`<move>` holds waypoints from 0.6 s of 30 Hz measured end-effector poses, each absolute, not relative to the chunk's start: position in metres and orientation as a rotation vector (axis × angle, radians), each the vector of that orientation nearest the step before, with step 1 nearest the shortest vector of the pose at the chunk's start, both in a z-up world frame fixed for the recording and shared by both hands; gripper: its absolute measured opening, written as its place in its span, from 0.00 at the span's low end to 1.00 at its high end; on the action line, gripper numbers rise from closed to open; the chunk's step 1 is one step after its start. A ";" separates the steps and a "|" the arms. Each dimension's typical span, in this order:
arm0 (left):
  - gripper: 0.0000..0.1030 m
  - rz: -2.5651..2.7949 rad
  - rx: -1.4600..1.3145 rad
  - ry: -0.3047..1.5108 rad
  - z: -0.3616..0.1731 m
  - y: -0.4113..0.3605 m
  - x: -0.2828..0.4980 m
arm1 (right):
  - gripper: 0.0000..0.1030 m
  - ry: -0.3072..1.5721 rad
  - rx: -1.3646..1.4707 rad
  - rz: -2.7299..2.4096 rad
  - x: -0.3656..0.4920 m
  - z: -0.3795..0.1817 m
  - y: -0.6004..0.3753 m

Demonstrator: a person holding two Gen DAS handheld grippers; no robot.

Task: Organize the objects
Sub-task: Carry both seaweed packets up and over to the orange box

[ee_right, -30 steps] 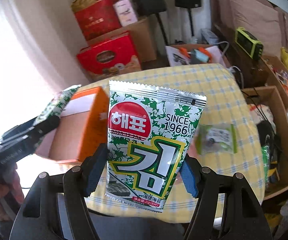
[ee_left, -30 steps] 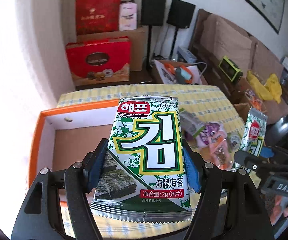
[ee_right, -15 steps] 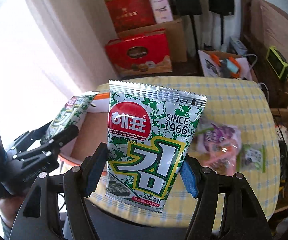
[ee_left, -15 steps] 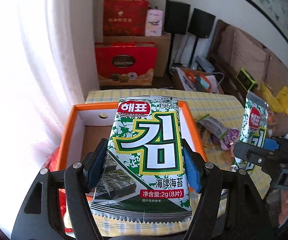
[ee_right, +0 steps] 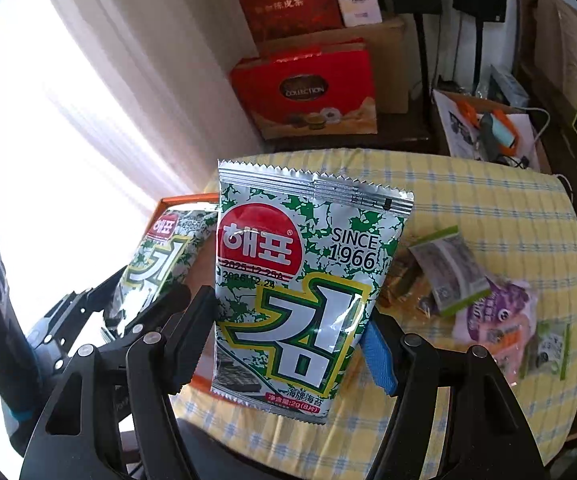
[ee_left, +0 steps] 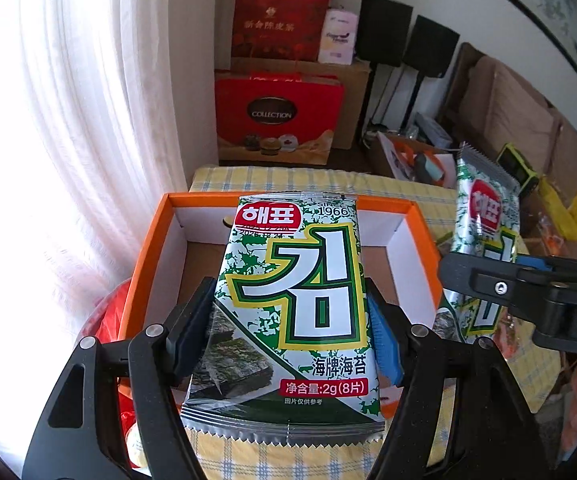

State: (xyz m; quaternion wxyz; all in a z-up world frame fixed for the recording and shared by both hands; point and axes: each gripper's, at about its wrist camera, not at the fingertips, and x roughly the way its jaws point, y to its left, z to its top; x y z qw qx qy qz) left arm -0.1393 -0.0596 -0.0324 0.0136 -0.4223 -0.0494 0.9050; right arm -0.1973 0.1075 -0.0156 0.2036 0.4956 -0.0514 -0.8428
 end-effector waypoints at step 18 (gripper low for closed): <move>0.68 2.787 -1.437 -0.192 -0.073 -0.064 -0.173 | 0.71 -0.064 1.460 -2.305 -0.237 -0.061 0.076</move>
